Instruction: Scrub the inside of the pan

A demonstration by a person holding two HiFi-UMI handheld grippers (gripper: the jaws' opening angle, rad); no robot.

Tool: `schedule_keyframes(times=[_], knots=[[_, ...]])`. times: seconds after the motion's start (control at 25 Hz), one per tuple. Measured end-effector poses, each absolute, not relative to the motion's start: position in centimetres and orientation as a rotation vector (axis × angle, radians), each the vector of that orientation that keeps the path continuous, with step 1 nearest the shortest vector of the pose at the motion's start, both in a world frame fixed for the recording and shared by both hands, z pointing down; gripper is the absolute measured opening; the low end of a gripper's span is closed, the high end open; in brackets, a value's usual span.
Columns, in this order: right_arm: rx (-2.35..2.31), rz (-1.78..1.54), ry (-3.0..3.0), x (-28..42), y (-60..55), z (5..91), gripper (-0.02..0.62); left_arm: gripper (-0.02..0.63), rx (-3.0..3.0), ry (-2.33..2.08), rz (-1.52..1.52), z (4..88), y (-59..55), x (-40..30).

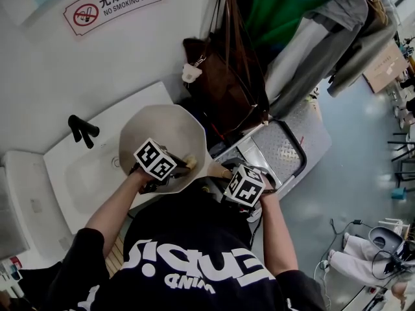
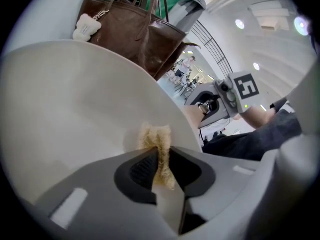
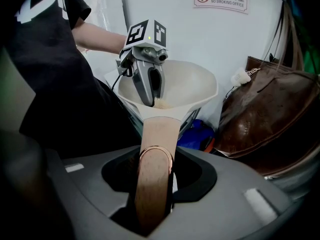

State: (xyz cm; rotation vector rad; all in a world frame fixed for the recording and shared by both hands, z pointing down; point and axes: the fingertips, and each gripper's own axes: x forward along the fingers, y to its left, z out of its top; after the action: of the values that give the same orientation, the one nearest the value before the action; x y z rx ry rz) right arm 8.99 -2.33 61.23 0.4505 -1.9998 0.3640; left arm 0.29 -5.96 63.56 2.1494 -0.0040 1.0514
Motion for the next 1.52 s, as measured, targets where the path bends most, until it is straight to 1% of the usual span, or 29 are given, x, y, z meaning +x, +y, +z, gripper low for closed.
schedule_keyframes(times=[0.48, 0.96, 1.12, 1.32, 1.36, 1.4, 1.44, 1.52], knots=[[0.434, 0.341, -1.989, 9.2, -2.1, 60.7, 0.164, 0.067, 2.126, -0.032, 1.056, 64.1, -6.3, -0.5], [0.443, 0.247, -1.992, 10.1, -1.7, 57.3, 0.164, 0.067, 2.129, -0.047, 1.035, 63.7, -6.3, -0.8], [0.520, 0.197, -2.052, 10.2, -2.7, 55.2, 0.164, 0.067, 2.194, -0.077, 0.979, 62.3, -7.3, -0.6], [0.731, 0.162, -2.187, 10.6, -5.1, 50.2, 0.161, 0.067, 2.287, -0.163, 0.876, 59.0, -8.9, -0.9], [0.772, 0.156, -2.223, 10.5, -5.5, 49.1, 0.145, 0.067, 2.310, -0.188, 0.849, 58.0, -9.3, -1.0], [0.805, 0.151, -2.261, 10.2, -5.7, 48.0, 0.068, 0.067, 2.332, -0.213, 0.818, 57.0, -9.7, -1.1], [0.824, 0.152, -2.297, 9.9, -5.9, 47.2, 0.009, 0.066, 2.353, -0.239, 0.783, 56.0, -10.1, -1.2], [0.837, 0.173, -2.352, 9.2, -5.9, 46.5, 0.009, 0.066, 2.389, -0.284, 0.708, 53.8, -10.8, -1.2]])
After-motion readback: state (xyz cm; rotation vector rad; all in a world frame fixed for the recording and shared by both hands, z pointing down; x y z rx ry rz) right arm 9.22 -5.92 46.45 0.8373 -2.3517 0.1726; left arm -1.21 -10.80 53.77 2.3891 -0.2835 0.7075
